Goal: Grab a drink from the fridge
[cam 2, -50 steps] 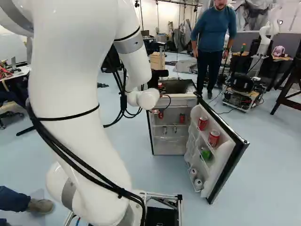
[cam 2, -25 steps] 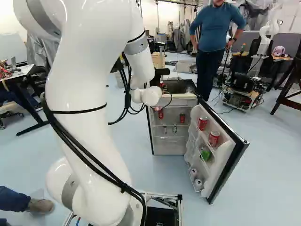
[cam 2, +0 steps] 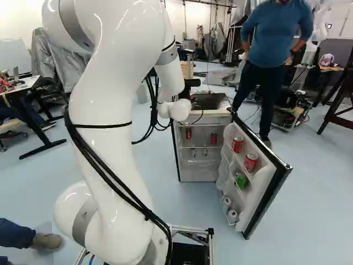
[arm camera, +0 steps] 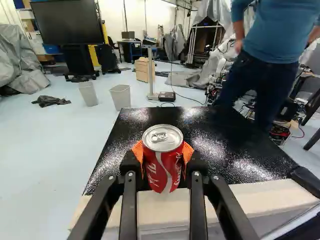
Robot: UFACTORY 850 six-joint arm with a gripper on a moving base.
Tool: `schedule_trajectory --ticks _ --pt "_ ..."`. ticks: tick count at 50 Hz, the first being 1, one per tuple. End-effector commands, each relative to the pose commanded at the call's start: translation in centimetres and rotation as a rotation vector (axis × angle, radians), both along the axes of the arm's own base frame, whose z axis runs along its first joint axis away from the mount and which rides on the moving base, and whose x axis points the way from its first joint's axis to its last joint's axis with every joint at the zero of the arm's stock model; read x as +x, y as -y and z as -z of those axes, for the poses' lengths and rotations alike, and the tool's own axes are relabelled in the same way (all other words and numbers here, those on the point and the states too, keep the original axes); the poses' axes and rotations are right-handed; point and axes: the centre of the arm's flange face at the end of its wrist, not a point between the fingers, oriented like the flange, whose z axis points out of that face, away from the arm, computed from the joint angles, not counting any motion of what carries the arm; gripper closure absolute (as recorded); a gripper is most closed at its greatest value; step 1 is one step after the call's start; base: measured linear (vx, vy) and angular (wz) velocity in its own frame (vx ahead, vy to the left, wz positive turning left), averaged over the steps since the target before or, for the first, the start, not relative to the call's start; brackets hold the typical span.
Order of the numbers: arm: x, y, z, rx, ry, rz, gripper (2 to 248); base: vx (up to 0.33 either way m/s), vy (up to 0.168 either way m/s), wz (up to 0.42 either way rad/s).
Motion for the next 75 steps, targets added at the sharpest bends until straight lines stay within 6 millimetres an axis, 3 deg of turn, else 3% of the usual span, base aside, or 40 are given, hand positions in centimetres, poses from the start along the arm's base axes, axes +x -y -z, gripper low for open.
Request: schedule_trajectory --ticks 38,39,43,44,48,49,54,55,59,60,75 --pt "0.4 0.1 1.4 0.005 -0.021 -0.001 151 0.0 0.0 0.0" --pt "0.4 0.1 1.4 0.005 -0.021 -0.001 122 0.0 0.0 0.0" --pt "0.4 0.1 1.4 0.005 -0.021 -0.001 122 0.0 0.0 0.0" --pt "0.4 0.1 1.4 0.005 -0.021 -0.001 89 0.0 0.0 0.0" --pt "0.4 0.1 1.4 0.005 -0.021 -0.001 89 0.0 0.0 0.0" --pt "0.4 0.1 1.4 0.005 -0.021 -0.001 55 0.0 0.0 0.0" --pt "0.0 0.0 1.3 0.006 -0.023 0.001 55 0.0 0.0 0.0" --pt "-0.2 0.0 1.3 0.006 -0.024 0.001 19 0.0 0.0 0.0" --pt "-0.8 0.0 1.2 0.007 -0.028 0.003 19 0.0 0.0 0.0" --pt "-1.0 0.0 1.2 0.007 -0.029 0.004 3 0.0 0.0 0.0" --pt "-4.1 0.2 -0.3 0.006 -0.022 0.022 3 0.0 0.0 0.0"
